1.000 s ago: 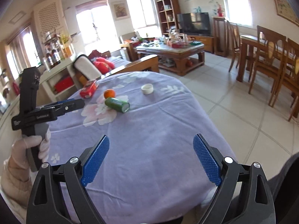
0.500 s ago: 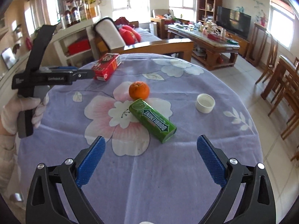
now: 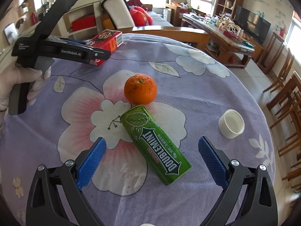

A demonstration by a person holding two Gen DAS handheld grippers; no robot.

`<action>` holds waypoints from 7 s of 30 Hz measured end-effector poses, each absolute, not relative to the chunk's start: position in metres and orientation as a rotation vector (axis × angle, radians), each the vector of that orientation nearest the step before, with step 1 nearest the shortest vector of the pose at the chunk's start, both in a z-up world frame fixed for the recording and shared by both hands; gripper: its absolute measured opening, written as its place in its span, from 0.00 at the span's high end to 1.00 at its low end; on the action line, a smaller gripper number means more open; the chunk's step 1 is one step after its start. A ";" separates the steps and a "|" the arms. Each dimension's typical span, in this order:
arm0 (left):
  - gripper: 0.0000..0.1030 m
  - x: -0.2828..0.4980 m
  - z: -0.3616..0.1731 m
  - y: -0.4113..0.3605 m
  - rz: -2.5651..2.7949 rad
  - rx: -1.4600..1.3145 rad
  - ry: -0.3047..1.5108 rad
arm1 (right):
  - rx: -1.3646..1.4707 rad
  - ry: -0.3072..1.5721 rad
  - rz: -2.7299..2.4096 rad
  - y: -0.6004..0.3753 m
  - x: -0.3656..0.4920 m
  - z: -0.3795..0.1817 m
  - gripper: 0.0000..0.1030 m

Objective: Collect trash
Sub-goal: 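Grasp the red milk box with the left gripper while the right grasps the green gum pack, then carry the milk box and gum pack with both grippers over the bin, then open both grippers to drop the milk box and gum into the bin, then move both tools back over the table toward the orange and white cup, then grasp the orange with the left gripper while the right grasps the white cup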

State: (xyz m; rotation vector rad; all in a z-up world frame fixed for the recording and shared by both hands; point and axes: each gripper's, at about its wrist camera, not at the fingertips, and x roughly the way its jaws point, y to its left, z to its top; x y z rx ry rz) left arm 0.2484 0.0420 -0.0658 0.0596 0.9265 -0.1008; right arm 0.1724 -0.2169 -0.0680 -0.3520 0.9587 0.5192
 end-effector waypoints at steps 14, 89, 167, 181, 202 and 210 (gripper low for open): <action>0.50 0.245 -0.057 0.049 -0.081 0.052 0.855 | -0.291 0.952 0.550 -0.228 0.174 -0.062 0.56; 0.51 -0.062 -0.019 -0.396 -1.069 0.283 0.616 | 0.341 0.655 -0.140 -0.669 -0.236 -0.015 0.69; 0.18 0.093 -0.027 -0.102 -0.471 0.054 0.708 | 0.150 0.717 0.223 -0.397 0.021 -0.003 0.27; 0.18 0.165 -0.049 -0.062 -0.380 0.092 0.816 | 0.047 0.804 0.300 -0.329 0.132 -0.022 0.27; 0.51 0.197 -0.070 -0.063 -0.427 0.059 0.885 | -0.081 0.919 0.309 -0.290 0.240 -0.066 0.27; 0.62 0.196 -0.067 -0.062 -0.462 0.027 0.883 | -0.109 0.921 0.298 -0.283 0.250 -0.072 0.51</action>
